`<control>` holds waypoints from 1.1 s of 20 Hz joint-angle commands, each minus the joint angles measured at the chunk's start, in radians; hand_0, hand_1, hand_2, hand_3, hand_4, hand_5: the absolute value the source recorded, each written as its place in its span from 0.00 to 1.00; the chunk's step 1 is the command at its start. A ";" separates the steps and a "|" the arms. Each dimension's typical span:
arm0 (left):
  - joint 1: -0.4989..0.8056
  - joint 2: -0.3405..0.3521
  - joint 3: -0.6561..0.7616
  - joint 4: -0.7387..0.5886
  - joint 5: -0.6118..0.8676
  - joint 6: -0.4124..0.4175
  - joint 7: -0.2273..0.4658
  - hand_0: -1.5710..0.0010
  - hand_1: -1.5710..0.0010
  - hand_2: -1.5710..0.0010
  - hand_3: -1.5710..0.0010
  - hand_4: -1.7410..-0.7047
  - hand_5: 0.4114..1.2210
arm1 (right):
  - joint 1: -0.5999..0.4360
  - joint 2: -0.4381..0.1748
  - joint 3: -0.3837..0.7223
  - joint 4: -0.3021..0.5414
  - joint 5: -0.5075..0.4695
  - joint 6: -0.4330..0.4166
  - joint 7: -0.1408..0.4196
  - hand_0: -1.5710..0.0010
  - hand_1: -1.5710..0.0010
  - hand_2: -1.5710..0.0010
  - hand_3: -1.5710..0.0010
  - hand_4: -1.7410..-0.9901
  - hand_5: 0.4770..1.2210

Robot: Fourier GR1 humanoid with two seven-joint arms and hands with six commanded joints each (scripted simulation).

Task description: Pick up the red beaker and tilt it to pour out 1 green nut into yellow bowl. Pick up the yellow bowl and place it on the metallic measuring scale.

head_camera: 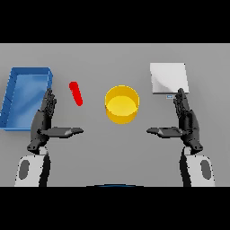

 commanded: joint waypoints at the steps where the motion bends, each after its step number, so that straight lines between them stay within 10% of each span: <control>1: 0.001 -0.001 -0.001 -0.001 0.000 0.001 0.000 1.00 1.00 1.00 1.00 0.58 0.31 | -0.001 0.001 0.001 0.001 0.000 -0.002 0.001 1.00 1.00 1.00 1.00 0.89 0.14; 6: 0.015 -0.007 -0.012 -0.011 -0.007 0.001 -0.005 1.00 1.00 1.00 1.00 0.58 0.31 | -0.006 0.011 0.009 0.002 0.011 -0.011 0.001 1.00 1.00 1.00 1.00 0.89 0.14; 10: 0.129 0.058 -0.120 -0.192 -0.132 -0.018 0.000 1.00 1.00 1.00 1.00 0.58 0.31 | 0.067 -0.060 0.126 -0.099 0.281 -0.085 -0.096 1.00 1.00 1.00 1.00 0.90 0.13; 19: 0.018 0.055 -0.108 -0.065 -0.146 -0.022 0.112 1.00 1.00 1.00 1.00 0.58 0.29 | 0.067 -0.061 0.124 -0.116 0.217 -0.024 -0.090 1.00 1.00 1.00 1.00 0.73 0.20; 22: -0.053 0.062 -0.073 0.061 -0.135 -0.029 0.054 1.00 1.00 1.00 1.00 0.54 0.29 | 0.067 -0.065 0.116 -0.115 0.199 -0.014 -0.096 1.00 1.00 1.00 1.00 0.70 0.20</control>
